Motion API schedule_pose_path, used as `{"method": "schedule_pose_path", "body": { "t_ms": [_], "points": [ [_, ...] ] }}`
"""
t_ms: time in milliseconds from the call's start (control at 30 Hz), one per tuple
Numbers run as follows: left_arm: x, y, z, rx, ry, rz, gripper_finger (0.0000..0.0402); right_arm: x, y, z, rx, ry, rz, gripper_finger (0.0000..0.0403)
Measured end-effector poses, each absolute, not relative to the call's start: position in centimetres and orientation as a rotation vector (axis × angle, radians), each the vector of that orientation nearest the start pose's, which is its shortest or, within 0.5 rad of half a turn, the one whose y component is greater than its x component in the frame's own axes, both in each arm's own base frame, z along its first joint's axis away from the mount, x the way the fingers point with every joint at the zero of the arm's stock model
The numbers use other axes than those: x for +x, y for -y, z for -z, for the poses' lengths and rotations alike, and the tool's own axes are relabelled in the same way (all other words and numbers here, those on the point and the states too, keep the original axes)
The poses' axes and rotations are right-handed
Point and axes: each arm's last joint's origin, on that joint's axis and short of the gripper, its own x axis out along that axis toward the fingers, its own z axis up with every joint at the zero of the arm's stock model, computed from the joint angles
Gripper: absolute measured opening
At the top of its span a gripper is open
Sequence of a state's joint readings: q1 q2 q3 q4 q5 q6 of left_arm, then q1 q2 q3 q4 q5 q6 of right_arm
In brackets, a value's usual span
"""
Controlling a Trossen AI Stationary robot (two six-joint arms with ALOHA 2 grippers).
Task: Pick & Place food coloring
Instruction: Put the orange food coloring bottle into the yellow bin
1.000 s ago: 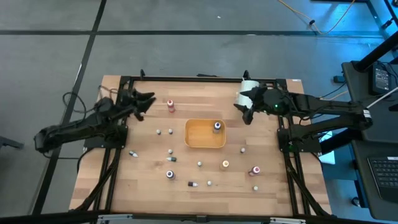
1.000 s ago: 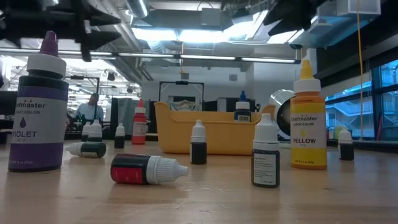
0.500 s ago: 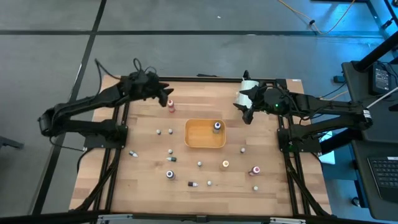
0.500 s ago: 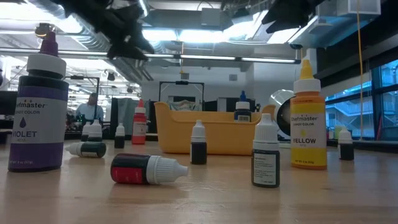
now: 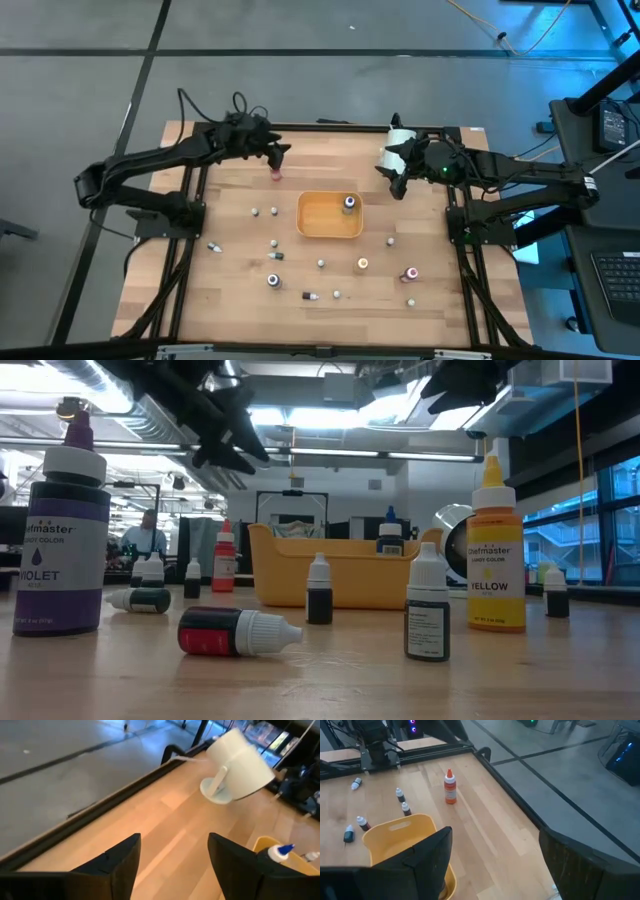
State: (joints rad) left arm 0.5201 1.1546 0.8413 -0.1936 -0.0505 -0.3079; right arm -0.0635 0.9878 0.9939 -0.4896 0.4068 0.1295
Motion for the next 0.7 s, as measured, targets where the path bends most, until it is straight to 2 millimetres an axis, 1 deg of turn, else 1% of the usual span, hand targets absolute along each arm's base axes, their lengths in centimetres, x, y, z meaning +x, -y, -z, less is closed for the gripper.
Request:
{"method": "schedule_pose_path", "body": {
  "t_ms": [100,200,367,467,600,700],
  "points": [
    [21.8,-12.6,-27.5,-0.440,-0.432,-0.619,0.0241,20.2,2.4,-34.2,0.047,-0.448,0.493,0.0298],
    [21.9,-12.6,-27.0,-0.470,-0.464,-0.624,0.0239,20.2,2.4,-34.2,0.077,-0.441,0.500,0.0298],
    [21.7,-12.6,-25.1,-0.491,-0.630,-0.701,0.0236,20.2,2.4,-34.1,0.089,-0.438,0.503,0.0298],
    [21.7,-12.6,-23.8,-0.509,-0.734,-0.714,0.0235,20.2,2.4,-34.2,0.089,-0.437,0.503,0.0298],
    [22.2,-12.7,-22.5,-0.525,-0.806,-0.696,0.0235,20.2,2.4,-34.2,0.089,-0.437,0.503,0.0298],
    [22.6,-12.8,-21.6,-0.511,-0.846,-0.723,0.0235,20.2,2.4,-34.2,0.089,-0.436,0.503,0.0298]
  ]
}}
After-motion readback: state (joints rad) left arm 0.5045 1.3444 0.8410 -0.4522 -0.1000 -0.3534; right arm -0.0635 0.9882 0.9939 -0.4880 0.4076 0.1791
